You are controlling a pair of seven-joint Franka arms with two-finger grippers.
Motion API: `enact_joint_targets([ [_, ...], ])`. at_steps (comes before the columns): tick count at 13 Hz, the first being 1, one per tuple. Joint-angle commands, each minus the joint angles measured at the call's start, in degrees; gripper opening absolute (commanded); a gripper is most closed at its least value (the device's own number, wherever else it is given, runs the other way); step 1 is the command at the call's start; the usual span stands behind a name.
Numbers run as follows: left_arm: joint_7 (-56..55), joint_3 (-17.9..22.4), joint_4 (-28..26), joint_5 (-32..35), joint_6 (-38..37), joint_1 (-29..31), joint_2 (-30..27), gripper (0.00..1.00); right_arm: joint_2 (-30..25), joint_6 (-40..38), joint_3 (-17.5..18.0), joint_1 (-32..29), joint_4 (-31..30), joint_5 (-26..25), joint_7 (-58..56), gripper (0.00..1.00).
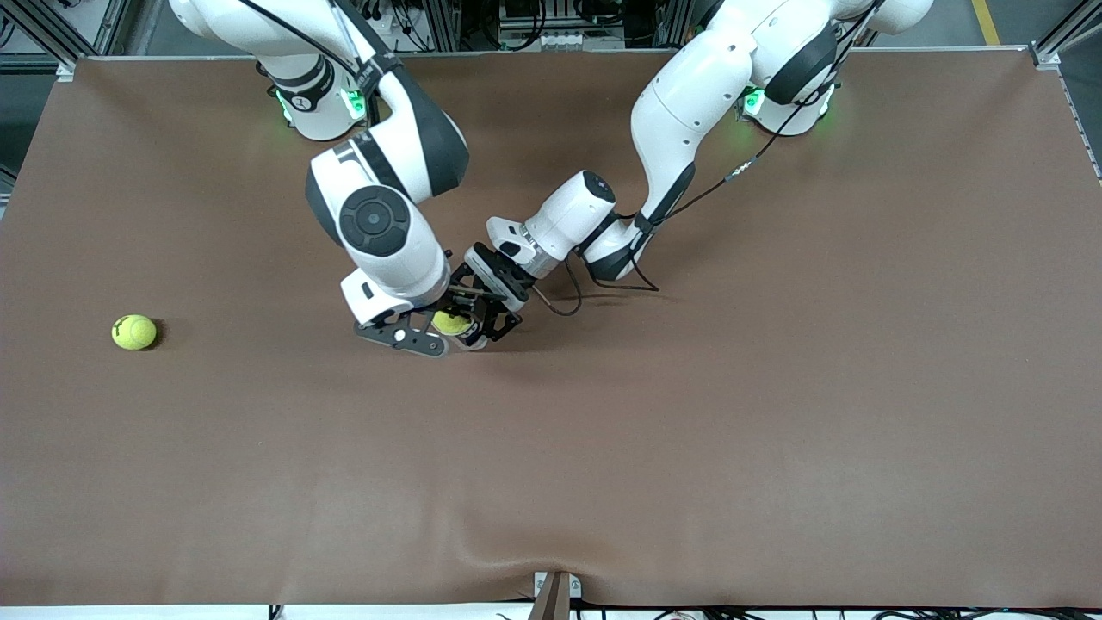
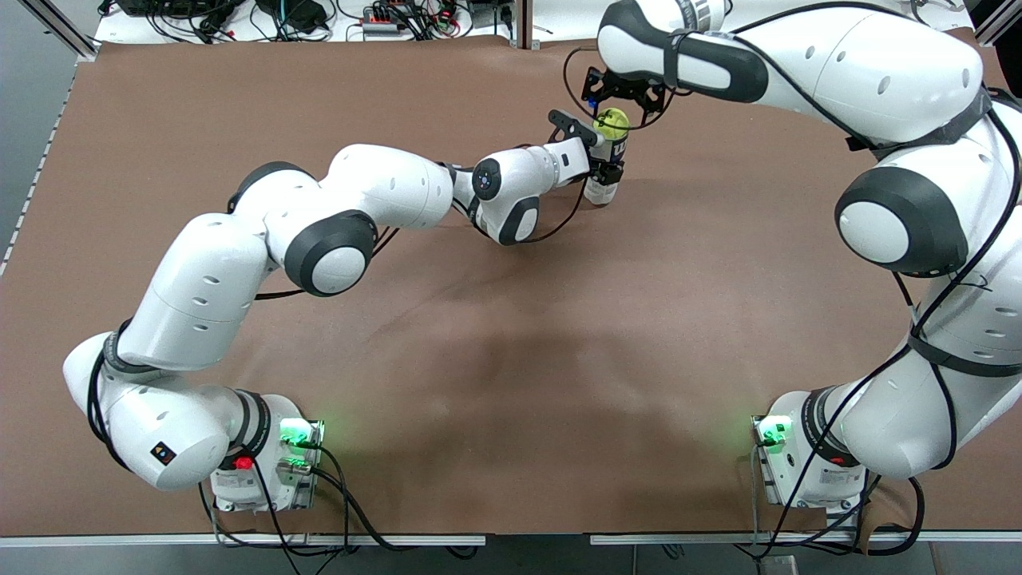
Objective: Insert tennis ball vertically with right arm
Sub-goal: 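Lower the ball into the can and open the right gripper, then move the right gripper to the second tennis ball and grasp it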
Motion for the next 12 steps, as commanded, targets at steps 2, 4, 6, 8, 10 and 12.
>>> enact_joint_targets([
  [2, 0.3, 0.5, 1.4, -0.6, 0.5, -1.1, 1.6, 0.76, -2.3, -5.6, 0.2, -2.7, 2.0, 0.2, -2.8, 1.00],
  [4, 0.3, 0.5, 1.4, -0.6, 0.5, -1.1, 1.6, 0.76, -3.2, -7.5, 0.2, -4.1, 2.2, 0.3, -6.6, 1.00],
  [6, 0.3, 0.5, 1.4, -0.6, 0.5, -1.2, 1.6, 0.76, -3.5, -7.8, 0.1, -4.3, 2.2, 0.1, -7.5, 1.00],
  [8, 0.3, 0.5, 1.4, -0.6, 0.5, -1.2, 1.7, 0.76, -5.2, -11.3, -0.1, -8.9, 2.1, -0.5, -16.4, 1.00],
  [10, 0.3, 0.5, 1.4, -0.6, 0.5, -1.2, 1.7, 0.77, -7.9, -13.7, -0.1, -16.5, 1.8, -0.5, -24.9, 1.00],
  [12, 0.4, 0.5, 1.5, -0.5, 0.5, -1.2, 1.9, 0.77, -9.2, -14.2, -0.2, -22.0, 1.7, -1.6, -28.8, 1.00],
])
